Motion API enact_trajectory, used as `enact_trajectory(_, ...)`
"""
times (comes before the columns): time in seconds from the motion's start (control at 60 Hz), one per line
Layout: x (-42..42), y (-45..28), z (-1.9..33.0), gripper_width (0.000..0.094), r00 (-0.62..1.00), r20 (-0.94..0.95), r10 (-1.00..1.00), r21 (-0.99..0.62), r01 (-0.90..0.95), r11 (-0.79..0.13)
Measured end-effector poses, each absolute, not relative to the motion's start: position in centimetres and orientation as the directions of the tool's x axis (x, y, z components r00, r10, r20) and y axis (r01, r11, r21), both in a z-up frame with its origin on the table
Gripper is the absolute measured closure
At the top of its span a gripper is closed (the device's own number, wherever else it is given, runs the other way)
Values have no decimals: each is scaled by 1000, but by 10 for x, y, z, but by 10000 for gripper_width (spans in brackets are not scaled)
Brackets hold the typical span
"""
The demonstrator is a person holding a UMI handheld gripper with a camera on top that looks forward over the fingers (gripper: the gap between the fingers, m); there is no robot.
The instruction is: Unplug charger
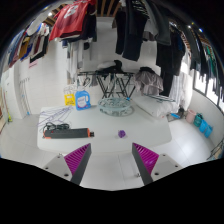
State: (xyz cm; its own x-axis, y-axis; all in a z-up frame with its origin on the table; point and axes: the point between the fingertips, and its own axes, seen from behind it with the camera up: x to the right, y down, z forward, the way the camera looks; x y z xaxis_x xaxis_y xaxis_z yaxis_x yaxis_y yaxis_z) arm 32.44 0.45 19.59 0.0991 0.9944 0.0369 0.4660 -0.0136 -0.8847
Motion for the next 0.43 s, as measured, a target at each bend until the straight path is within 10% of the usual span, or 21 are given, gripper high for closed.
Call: enact_trajectory(0.433,338,28,193,84,51,68,996,-861,507,33)
